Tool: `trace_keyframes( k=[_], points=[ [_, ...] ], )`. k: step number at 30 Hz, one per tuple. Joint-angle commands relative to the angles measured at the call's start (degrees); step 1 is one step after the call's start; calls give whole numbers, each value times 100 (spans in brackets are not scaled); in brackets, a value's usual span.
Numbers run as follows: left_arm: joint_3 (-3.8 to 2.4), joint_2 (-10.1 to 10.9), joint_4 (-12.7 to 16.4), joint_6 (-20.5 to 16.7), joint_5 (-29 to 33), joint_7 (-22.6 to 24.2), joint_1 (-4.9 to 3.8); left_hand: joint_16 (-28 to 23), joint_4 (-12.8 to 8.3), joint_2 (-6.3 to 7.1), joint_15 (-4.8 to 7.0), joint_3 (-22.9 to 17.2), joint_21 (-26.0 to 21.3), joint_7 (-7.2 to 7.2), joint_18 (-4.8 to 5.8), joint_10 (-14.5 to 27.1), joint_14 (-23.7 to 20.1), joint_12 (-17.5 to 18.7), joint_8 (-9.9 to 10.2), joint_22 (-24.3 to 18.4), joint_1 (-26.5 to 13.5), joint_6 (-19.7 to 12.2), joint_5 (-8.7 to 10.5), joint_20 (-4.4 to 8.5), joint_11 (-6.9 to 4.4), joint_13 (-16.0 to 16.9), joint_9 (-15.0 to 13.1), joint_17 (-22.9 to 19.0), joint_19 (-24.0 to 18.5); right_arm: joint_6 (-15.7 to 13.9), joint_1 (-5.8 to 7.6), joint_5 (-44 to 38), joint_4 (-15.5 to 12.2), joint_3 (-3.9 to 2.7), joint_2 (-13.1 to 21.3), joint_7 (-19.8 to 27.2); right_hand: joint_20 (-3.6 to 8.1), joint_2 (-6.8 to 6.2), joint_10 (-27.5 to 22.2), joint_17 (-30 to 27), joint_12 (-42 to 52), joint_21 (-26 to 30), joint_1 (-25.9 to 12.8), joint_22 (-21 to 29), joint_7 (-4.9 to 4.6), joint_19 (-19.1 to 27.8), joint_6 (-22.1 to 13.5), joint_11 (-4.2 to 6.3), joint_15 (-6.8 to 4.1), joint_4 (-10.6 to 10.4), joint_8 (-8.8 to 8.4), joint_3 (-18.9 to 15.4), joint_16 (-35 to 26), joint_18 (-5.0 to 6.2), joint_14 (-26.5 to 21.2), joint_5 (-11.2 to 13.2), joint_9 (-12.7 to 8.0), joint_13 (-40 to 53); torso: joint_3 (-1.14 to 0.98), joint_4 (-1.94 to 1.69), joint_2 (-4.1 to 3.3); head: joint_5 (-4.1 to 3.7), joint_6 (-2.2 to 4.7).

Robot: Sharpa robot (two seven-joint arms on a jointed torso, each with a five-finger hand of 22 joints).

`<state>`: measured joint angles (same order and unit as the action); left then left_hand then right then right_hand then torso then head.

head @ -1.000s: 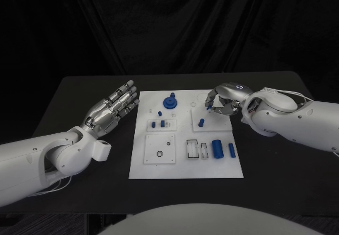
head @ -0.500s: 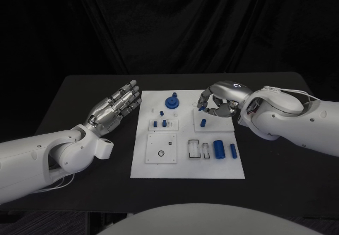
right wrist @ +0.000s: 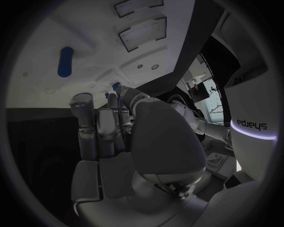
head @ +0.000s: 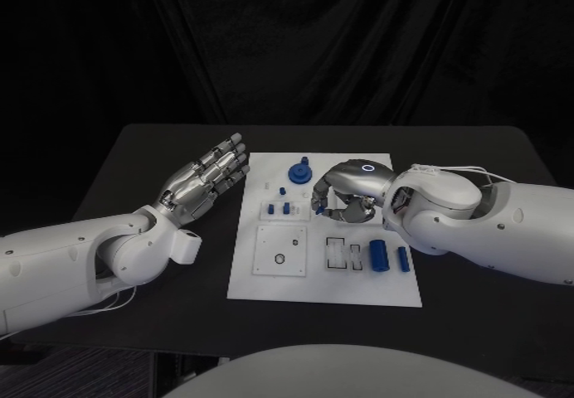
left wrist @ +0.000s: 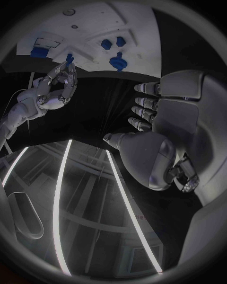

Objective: Assemble the parts on the task board

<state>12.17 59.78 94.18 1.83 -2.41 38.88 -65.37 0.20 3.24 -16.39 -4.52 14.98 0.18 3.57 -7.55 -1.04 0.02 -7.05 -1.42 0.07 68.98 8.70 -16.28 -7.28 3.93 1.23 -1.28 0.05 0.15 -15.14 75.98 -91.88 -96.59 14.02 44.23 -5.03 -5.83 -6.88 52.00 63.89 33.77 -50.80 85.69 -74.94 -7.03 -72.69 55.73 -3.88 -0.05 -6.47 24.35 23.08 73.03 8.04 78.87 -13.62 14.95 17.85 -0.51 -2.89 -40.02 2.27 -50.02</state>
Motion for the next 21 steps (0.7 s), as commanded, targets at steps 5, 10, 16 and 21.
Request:
trace_keyframes(
  k=[5, 10, 16, 21],
  points=[
    [-4, -44, -26, 111, 54, 1030, 9, -20, 26, -25, -54, -26, -18, -26, 67, -8, -2, -24, 24, -7, 7, -33, -62, -62, 54, 2, 7, -5, -15, 404, -140, -466, 109, -2, -261, -204, 0, 31, 26, -7, -42, 43, -43, -436, -3, -15, 28, 3, -19, 14, -16, -18, -36, -27, -31, -53, 149, -14, -2, 19, 6, 144, 2],
    [-4, -74, -56, 133, 54, 1003, 12, -20, 30, -25, -69, -33, -18, -27, 70, -4, -2, -25, 24, -7, 14, -38, -81, -73, 60, 2, 7, -5, -15, 467, -211, -612, 151, -2, -370, -217, 1, 33, 33, -3, -58, 58, -27, -434, -8, -13, 24, 2, -20, 31, -25, -17, -33, -25, -31, -85, 161, -27, 2, 2, 6, 190, 2],
    [-4, -96, -85, 162, 55, 977, 16, -20, 40, -25, -103, -49, -18, -31, 78, 4, -2, -22, 25, -7, 31, -53, -128, -97, 71, 1, 8, -5, -15, 502, -265, -685, 171, -2, -443, -227, 1, 31, 33, -16, -60, 67, -28, -432, -9, -10, 23, 1, -19, 33, -26, -19, -42, -23, -37, -88, 162, -28, -1, -3, -2, 225, 2],
    [-4, -103, -95, 173, 55, 959, 19, -20, 43, -25, -115, -53, -18, -35, 81, 6, -2, -23, 25, -7, 35, -56, -135, -106, 73, 1, 8, -5, -15, 501, -299, -703, 160, -2, -491, -227, 1, 31, 33, -16, -60, 67, -28, -432, -9, -10, 23, 1, -19, 33, -26, -19, -42, -23, -37, -88, 162, -28, 8, 3, -4, 251, 2]
  ],
)
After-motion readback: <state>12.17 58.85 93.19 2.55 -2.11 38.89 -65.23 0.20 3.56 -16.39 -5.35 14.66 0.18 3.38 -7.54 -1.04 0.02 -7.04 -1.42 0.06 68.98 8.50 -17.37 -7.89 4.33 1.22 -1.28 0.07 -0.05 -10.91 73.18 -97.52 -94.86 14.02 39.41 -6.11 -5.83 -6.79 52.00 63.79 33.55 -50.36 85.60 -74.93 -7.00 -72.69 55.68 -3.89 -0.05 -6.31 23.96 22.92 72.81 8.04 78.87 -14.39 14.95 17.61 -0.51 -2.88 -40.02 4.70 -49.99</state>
